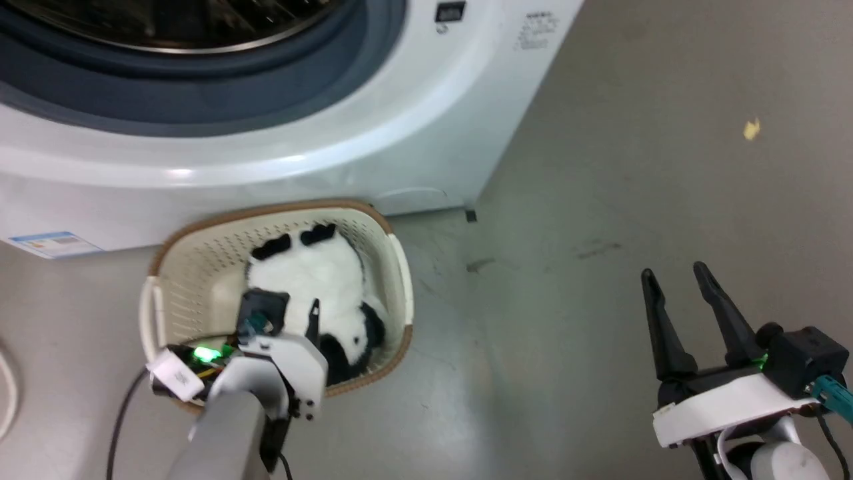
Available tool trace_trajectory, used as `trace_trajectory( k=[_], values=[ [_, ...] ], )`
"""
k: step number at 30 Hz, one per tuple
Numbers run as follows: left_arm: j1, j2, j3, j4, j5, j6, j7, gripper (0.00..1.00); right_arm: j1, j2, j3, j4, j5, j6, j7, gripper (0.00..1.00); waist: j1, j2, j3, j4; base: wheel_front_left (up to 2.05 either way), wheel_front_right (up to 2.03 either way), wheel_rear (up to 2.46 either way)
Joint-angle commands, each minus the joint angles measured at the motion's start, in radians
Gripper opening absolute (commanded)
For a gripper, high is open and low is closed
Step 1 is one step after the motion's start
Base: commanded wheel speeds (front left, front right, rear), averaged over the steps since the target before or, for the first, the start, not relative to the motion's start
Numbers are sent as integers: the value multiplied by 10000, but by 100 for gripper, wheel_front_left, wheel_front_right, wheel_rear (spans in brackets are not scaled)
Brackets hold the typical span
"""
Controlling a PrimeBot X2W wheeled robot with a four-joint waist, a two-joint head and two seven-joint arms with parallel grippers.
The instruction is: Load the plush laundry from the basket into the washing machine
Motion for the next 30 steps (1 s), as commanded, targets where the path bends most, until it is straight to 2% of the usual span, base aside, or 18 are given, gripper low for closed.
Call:
trace_trajectory(
  k=[1, 13, 22, 30],
  values=[
    [-311, 85, -45, 257, -102, 5, 78, 100, -236, -2, 52, -49, 98, -5, -110, 100, -2, -1, 303, -229, 0, 0, 0],
    [-1675, 492, -337, 1620, -474, 90, 821, 100, -568, -3, 220, -299, 576, -6, -360, 100, -2, -1, 1645, -616, 0, 0, 0],
    [-2753, 684, -550, 2576, -746, 529, 1158, 100, -730, -3, 292, -369, 899, -7, -548, 100, -2, -1, 2474, -906, 0, 0, 0],
    [-3888, 1064, -1268, 3613, -605, 777, 1285, 100, -897, -3, 350, -449, 1040, -7, -757, 100, -2, -1, 3294, -1281, 0, 0, 0]
  ],
)
